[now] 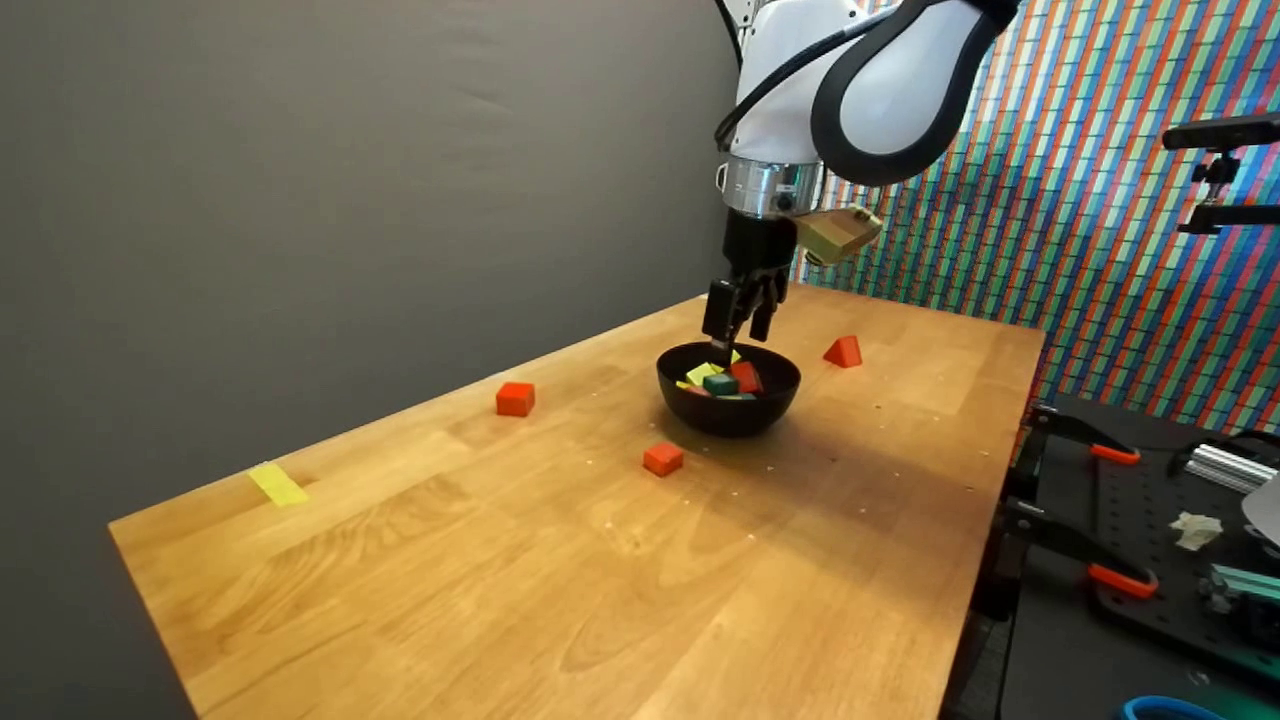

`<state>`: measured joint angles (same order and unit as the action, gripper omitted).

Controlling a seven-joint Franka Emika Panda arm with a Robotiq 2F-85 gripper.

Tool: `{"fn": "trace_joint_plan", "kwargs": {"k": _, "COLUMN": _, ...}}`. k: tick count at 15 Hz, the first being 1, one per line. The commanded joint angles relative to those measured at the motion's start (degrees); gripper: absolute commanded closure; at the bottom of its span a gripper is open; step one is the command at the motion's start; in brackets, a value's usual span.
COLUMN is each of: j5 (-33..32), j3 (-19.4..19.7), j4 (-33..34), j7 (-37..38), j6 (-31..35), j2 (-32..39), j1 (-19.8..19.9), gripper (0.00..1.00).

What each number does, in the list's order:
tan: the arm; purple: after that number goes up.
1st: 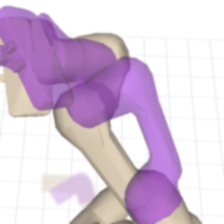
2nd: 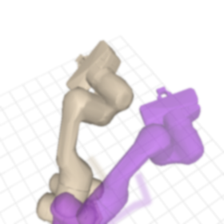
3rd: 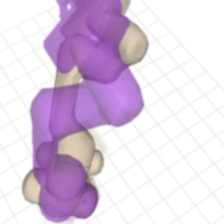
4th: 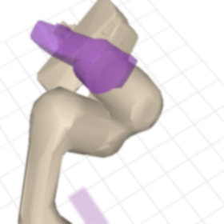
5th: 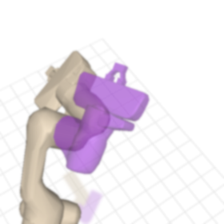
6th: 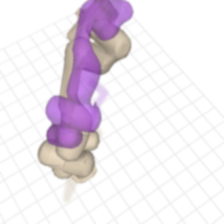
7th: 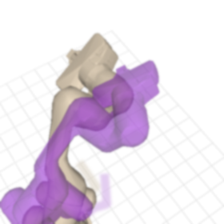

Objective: Remove all the contents from the black bowl.

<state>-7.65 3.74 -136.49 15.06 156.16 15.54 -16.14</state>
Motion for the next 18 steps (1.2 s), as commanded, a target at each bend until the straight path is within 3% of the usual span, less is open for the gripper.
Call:
{"fn": "trace_joint_plan", "kwargs": {"k": 1, "j5": 5.02, "j3": -5.4, "j4": 2.62, "j7": -4.55, "j6": -9.72, "j2": -1.24, "j1": 4.08, "gripper": 0.0}}
{"fn": "trace_joint_plan", "kwargs": {"k": 12, "j5": 18.69, "j3": -11.71, "j4": 16.23, "j7": -16.11, "j6": -8.25, "j2": 16.55, "j1": 14.29, "gripper": 0.0}}
{"fn": "trace_joint_plan", "kwargs": {"k": 18, "j5": 17.69, "j3": -12.18, "j4": 20.41, "j7": -16.23, "j6": -8.41, "j2": 18.84, "j1": 13.36, "gripper": 0.0}}
